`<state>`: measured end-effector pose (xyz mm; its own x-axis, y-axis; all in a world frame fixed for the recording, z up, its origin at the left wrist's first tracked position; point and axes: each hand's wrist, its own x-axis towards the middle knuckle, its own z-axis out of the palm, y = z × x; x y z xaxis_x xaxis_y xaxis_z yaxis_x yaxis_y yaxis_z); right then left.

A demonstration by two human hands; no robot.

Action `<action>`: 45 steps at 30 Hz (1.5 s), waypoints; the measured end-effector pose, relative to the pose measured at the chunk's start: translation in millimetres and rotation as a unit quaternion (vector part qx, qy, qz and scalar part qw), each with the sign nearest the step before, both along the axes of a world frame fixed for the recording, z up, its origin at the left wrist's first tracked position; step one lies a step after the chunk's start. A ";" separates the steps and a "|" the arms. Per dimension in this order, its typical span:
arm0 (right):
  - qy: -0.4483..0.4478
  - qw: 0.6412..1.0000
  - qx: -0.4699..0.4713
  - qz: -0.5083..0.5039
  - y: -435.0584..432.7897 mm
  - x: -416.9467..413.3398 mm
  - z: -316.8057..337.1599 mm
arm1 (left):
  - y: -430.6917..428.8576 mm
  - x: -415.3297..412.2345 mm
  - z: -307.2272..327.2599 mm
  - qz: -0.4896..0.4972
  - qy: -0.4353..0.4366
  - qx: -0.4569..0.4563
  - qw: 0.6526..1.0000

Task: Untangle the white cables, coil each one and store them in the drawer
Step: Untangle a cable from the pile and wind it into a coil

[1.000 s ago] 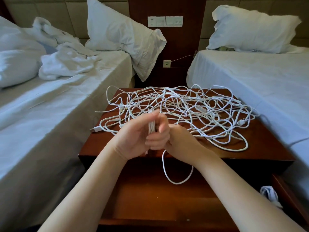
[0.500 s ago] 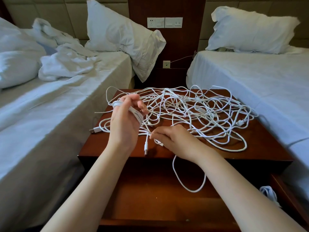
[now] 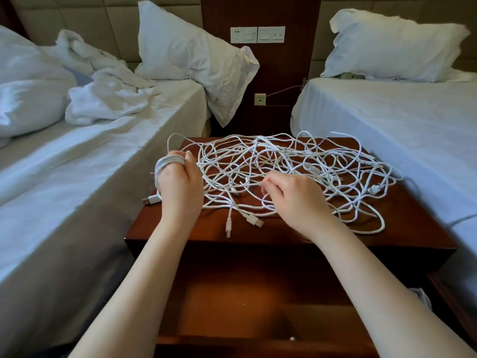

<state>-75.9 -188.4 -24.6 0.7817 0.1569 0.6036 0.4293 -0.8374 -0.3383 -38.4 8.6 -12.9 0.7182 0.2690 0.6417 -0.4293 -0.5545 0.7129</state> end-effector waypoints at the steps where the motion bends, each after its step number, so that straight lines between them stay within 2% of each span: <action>1: -0.029 1.000 -0.001 -0.006 0.3 0.5 -2.0 | -2.0 -1.1 -1.3 -0.011 0.017 0.041 0.999; 4: -0.091 0.996 0.011 -0.017 0.3 1.0 -2.5 | -7.0 -5.9 -4.2 -0.019 0.046 0.154 0.987; 9: -0.154 0.987 0.036 0.014 -4.7 2.5 5.0 | -4.9 -5.4 -7.8 -0.035 0.094 0.195 0.976; 13: -0.187 0.982 0.036 -0.002 -4.9 3.6 6.9 | -11.0 -8.5 -8.1 -0.087 0.110 0.198 0.970; 16: -0.226 0.972 0.052 -0.028 -6.2 0.9 9.9 | -19.0 -14.3 -4.7 -0.179 0.153 0.143 0.961; 19: -0.252 0.964 0.070 -0.051 -8.5 -0.2 12.0 | -24.1 -23.8 0.3 -0.318 0.244 0.082 0.912; 21: -0.264 0.959 0.081 -0.059 -10.1 0.0 12.7 | -25.5 -28.4 1.8 -0.388 0.278 0.081 0.875; 26: -0.277 0.956 0.088 -0.040 -9.9 1.2 12.5 | -29.5 -37.0 4.6 -0.512 0.359 0.049 0.779; 31: -0.261 0.962 0.072 -0.024 -8.8 1.5 11.3 | -28.7 -41.0 8.4 -0.591 0.377 0.041 0.712; 35: -0.169 0.984 0.053 0.032 -6.7 2.9 7.6 | -29.6 -44.5 12.2 -0.652 0.368 0.005 0.663; 39: 0.060 0.991 0.042 0.108 2.0 -0.7 -1.3 | -28.1 -44.2 13.7 -0.705 0.349 -0.071 0.613; 41: 0.085 0.986 0.024 0.142 7.0 -2.9 -4.2 | -26.7 -41.9 13.4 -0.725 0.336 -0.122 0.588; 45: 0.068 0.983 0.018 0.170 10.8 -8.5 -8.5 | -23.2 -35.8 13.6 -0.753 0.290 -0.248 0.536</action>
